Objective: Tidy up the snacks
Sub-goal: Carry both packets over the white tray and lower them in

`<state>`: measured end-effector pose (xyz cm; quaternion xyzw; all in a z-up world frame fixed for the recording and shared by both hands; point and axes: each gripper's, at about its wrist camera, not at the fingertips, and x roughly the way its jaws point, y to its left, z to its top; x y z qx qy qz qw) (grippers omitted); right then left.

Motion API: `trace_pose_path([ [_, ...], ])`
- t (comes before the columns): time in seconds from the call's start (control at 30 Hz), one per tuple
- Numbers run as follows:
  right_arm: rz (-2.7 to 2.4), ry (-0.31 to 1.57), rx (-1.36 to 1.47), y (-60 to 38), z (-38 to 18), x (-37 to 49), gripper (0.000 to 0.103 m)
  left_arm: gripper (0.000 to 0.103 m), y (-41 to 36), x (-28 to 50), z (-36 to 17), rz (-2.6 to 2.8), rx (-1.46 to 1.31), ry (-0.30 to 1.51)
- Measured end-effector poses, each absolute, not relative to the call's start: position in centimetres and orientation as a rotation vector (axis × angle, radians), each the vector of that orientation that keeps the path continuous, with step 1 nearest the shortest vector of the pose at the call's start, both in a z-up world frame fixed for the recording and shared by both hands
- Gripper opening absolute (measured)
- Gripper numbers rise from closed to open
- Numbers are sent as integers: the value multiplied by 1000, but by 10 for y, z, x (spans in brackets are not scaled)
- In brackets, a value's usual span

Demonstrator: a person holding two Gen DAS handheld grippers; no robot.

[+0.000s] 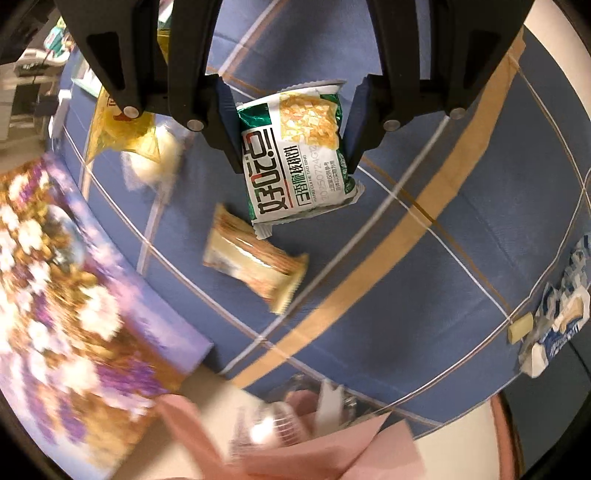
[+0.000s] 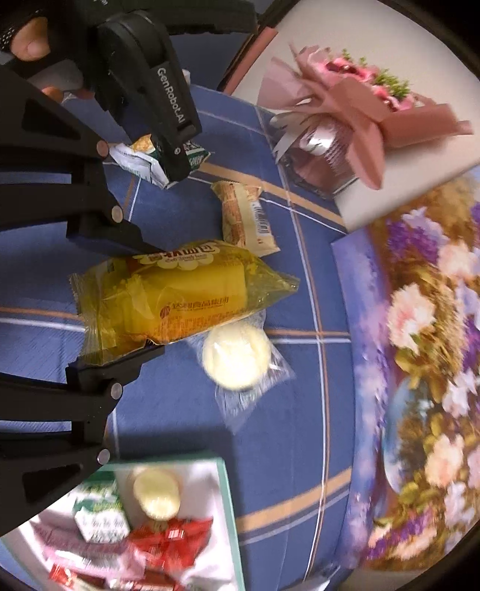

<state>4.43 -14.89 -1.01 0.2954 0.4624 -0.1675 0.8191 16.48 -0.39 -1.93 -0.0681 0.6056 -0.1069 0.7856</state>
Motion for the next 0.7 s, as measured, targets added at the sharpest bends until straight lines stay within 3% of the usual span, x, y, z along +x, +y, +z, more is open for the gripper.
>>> trace_pose_path([
  [0.7, -662, 894, 708, -222, 37, -109, 45, 53, -75, 21, 36, -514, 28, 1238],
])
